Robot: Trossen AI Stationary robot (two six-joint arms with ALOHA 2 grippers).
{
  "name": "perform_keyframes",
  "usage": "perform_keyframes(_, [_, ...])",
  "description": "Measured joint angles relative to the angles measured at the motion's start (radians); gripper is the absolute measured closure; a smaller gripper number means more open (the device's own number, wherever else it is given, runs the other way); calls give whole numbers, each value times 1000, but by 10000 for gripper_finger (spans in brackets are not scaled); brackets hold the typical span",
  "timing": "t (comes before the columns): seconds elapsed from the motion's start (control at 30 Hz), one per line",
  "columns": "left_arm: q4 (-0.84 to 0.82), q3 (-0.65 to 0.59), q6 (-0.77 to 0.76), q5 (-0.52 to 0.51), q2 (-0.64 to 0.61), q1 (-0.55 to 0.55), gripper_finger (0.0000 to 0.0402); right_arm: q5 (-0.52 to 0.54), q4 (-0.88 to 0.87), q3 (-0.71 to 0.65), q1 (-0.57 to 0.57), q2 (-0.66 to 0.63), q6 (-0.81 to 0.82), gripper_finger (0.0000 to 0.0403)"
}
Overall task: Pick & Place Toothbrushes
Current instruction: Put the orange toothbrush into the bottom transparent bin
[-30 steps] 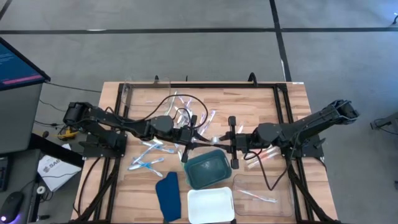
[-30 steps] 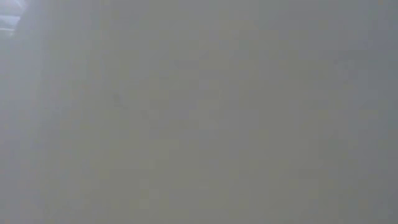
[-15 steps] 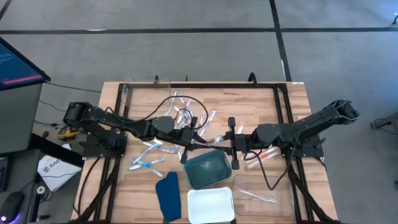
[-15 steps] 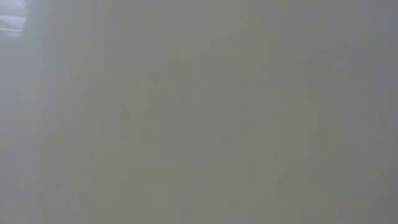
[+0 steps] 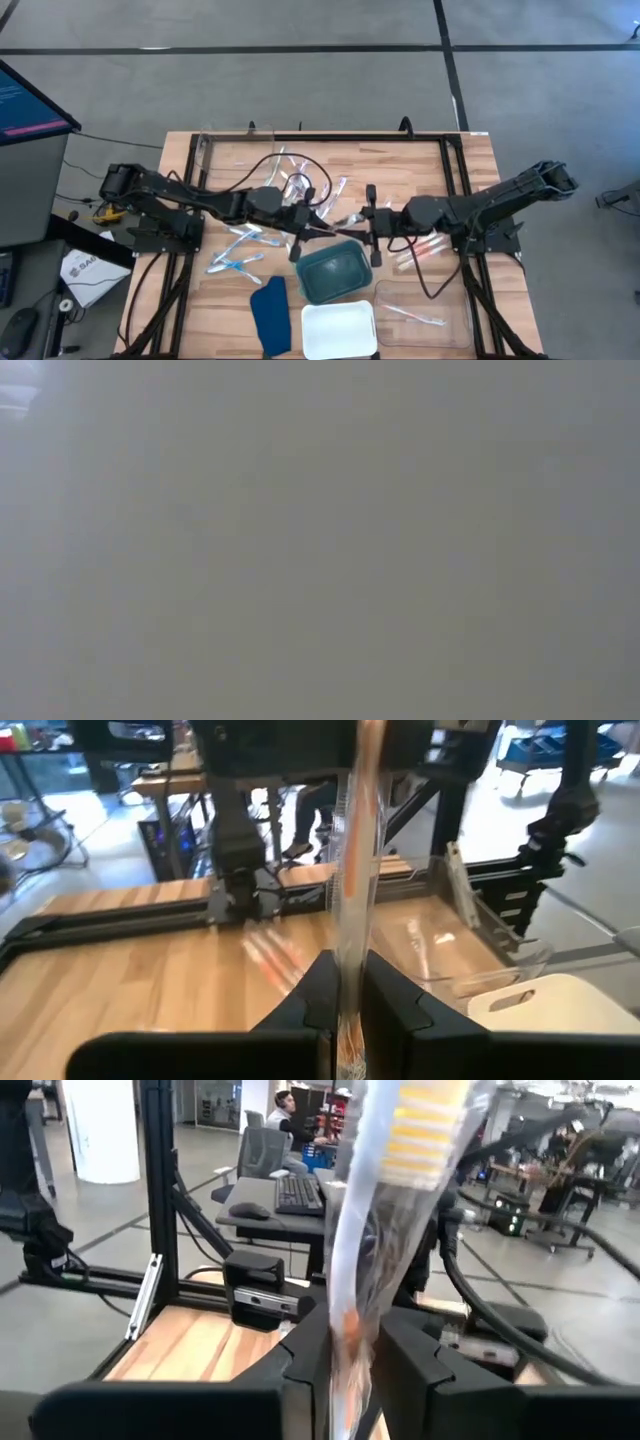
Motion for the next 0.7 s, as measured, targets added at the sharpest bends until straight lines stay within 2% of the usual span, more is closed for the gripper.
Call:
perform_keyframes(0.2, [-44,-9,1,-64,-31,-8,389,1,-145,60,-23,0,126,281])
perform_keyframes(0.5, [-83,-11,-23,-83,-31,-9,389,6,-200,81,-13,-1,202,127])
perform_keyframes(0.7, [-166,-13,-52,-86,-75,-9,389,4,-272,83,-23,-1,264,56])
